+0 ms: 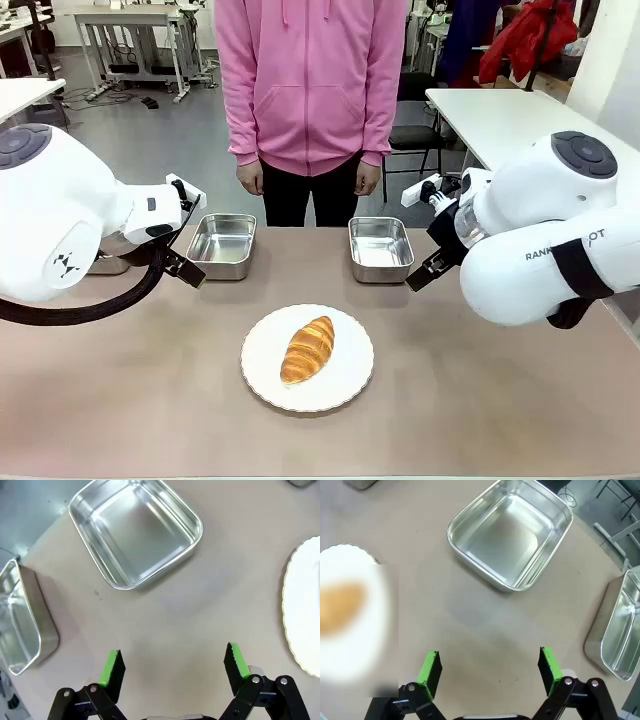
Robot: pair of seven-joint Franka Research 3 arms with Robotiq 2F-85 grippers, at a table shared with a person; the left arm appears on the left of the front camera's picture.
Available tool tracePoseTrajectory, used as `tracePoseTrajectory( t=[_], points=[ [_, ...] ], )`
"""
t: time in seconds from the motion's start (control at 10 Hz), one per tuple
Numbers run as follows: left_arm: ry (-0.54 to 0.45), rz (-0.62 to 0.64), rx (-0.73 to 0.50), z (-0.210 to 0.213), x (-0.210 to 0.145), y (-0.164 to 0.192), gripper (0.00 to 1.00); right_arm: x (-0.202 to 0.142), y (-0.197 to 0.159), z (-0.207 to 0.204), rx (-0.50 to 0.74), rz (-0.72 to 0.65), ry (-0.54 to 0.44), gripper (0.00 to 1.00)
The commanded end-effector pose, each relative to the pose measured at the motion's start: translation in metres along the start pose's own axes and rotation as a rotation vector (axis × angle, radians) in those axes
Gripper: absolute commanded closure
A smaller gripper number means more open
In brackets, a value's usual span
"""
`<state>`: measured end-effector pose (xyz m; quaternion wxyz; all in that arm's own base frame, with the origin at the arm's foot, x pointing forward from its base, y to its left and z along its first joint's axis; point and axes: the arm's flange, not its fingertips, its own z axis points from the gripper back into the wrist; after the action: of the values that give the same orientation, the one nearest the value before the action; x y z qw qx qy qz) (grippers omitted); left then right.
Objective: Place the bread in the container.
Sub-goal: Place the Butter Roll into the Airtight Container indicated by the human.
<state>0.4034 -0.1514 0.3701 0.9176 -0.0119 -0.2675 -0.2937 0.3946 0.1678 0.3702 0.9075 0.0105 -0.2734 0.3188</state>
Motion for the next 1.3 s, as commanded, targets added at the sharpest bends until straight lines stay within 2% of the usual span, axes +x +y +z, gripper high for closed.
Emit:
tracePoseTrajectory(
  t=[0.0,0.9,1.1,1.2],
  points=[
    [0.0,0.0,0.0,0.0,0.0,0.0,0.0,0.0,0.0,0.0,0.0,0.0,-0.001,0.0],
    [0.0,0.0,0.0,0.0,0.0,0.0,0.0,0.0,0.0,0.0,0.0,0.001,0.001,0.0],
    [-0.088,0.011,-0.093,0.055,0.039,0.042,0.0,0.046,-0.031,0.046,0.046,0.032,-0.037,0.0],
    [-0.104,-0.002,-0.066,0.083,0.056,0.059,0.0,0.059,-0.049,0.069,0.07,0.035,-0.043,0.0]
  ],
)
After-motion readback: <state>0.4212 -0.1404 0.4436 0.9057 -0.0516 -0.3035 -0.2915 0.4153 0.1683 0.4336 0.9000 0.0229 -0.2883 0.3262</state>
